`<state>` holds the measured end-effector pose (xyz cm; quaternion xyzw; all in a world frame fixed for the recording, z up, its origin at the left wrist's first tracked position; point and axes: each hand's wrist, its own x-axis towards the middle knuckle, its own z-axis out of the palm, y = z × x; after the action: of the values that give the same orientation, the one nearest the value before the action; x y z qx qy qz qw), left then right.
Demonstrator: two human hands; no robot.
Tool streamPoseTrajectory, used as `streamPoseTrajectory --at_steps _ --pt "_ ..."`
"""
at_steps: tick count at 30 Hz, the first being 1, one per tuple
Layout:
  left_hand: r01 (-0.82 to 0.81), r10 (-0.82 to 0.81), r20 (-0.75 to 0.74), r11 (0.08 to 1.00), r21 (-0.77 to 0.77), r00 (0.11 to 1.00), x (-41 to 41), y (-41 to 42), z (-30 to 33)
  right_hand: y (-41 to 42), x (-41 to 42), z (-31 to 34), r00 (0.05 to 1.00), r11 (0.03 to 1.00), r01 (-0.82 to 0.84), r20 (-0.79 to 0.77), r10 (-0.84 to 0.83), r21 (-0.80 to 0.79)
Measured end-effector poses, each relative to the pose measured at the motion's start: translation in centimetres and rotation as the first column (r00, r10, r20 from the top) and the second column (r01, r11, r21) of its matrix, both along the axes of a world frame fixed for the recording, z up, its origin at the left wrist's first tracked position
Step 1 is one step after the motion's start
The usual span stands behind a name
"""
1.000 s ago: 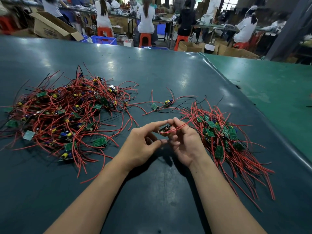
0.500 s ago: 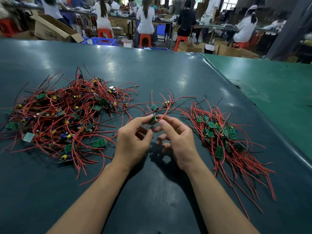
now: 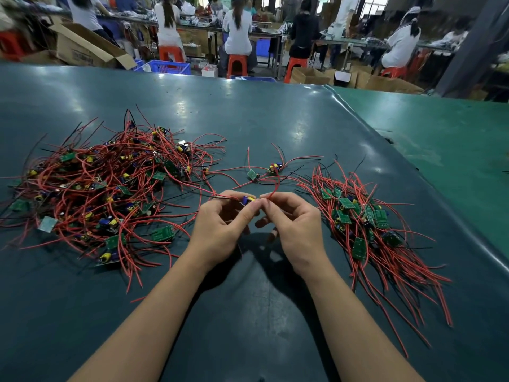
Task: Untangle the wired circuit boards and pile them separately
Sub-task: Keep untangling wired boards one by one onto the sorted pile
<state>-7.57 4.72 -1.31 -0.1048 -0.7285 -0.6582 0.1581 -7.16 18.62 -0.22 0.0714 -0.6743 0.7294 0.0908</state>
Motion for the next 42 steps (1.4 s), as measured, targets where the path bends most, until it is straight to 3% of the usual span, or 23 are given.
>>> streamPoseTrajectory --at_steps 11,28,37,42 --pt "0.178 -0.179 0.004 0.977 0.115 0.984 0.3 -0.2 0.4 -0.3 -0.7 0.2 0.957 0.92 0.013 0.27 0.101 -0.391" --pt "0.221 -0.248 0.1 0.95 0.22 0.964 0.4 -1.1 0.5 -0.2 -0.7 -0.4 0.975 0.978 0.062 0.22 -0.017 -0.197" --pt "0.232 -0.254 0.088 0.951 0.204 0.963 0.4 -0.6 0.4 0.1 -1.5 -0.7 0.955 0.918 0.284 0.171 -0.244 -0.277" --pt "0.245 -0.265 0.086 0.95 0.192 0.96 0.4 -0.7 0.5 0.6 -1.9 -0.8 0.96 0.909 0.274 0.147 -0.239 -0.313"
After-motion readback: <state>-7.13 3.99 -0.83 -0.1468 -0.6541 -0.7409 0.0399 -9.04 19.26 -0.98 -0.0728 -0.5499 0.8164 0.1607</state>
